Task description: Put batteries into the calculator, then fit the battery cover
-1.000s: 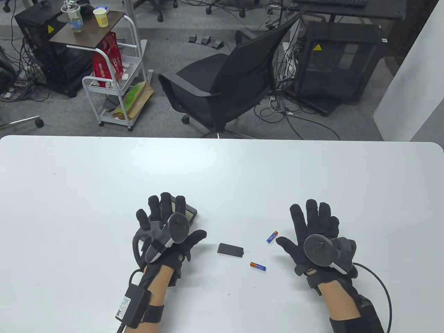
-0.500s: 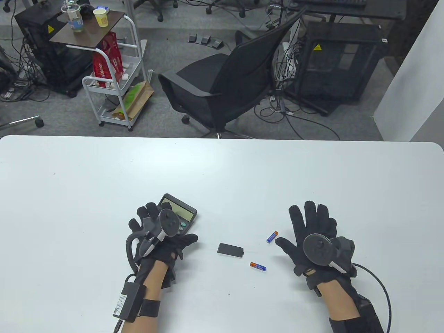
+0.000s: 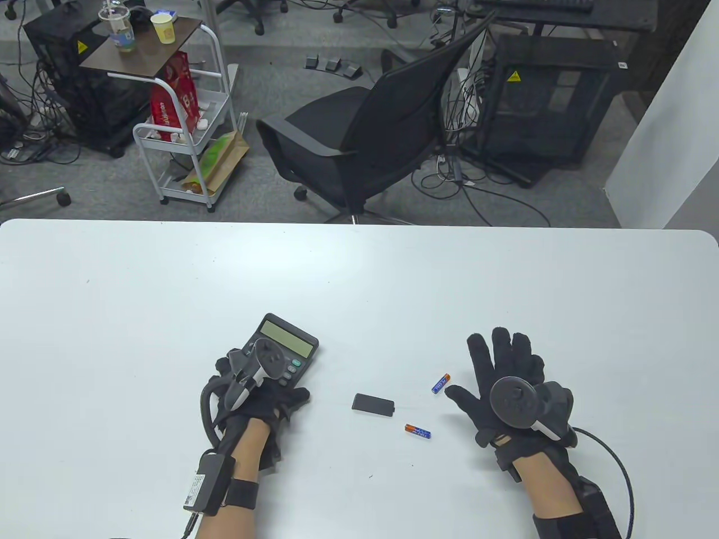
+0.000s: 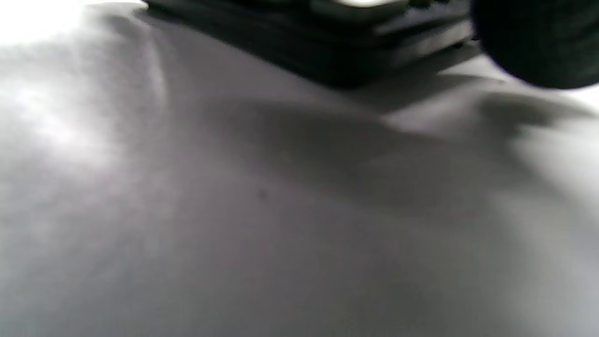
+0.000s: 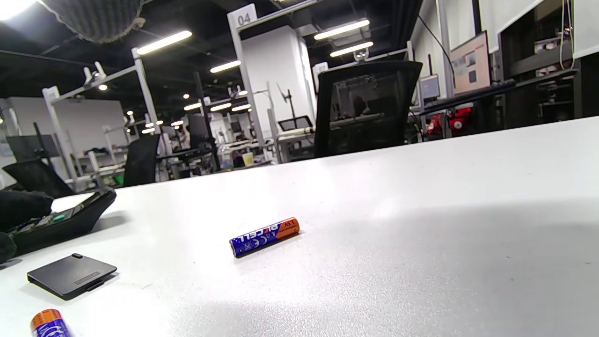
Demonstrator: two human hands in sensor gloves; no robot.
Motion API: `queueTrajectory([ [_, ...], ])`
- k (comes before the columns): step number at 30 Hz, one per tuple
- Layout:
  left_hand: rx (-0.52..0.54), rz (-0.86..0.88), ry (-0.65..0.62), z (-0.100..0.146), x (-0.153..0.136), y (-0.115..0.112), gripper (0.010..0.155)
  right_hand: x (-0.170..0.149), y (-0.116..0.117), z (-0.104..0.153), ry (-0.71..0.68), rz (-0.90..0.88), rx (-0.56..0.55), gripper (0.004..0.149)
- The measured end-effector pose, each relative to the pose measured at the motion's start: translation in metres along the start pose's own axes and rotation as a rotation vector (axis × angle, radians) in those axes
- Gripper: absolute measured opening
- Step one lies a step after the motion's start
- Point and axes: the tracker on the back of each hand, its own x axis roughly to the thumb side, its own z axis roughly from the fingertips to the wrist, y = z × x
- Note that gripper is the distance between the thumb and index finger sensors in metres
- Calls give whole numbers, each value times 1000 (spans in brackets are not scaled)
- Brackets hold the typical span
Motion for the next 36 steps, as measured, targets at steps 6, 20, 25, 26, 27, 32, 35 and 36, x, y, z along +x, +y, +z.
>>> queueTrajectory([
  [6,30,20,-17,0,4,4,111,0,0,0,2,-1,7,85],
  [20,230,31,9,9,2,23,73,-1,-2,-1,1,-10,-7,85],
  [25,326,17,14,16,1,31,69,-1,-1,-1,-1,-7,-5,85],
  [26,359,20,11,19,2,34,68,-1,-1,-1,-2,-7,-6,85],
  [27,385,22,4,21,2,35,68,0,-1,-1,-3,-7,-7,85],
  [32,486,47,-48,34,9,46,65,-1,-2,0,-3,-11,-17,85],
  [35,529,76,-78,41,10,51,64,-1,-2,0,-3,-14,-19,85],
  [36,536,96,-91,44,10,53,63,-1,-2,0,-3,-15,-19,85],
])
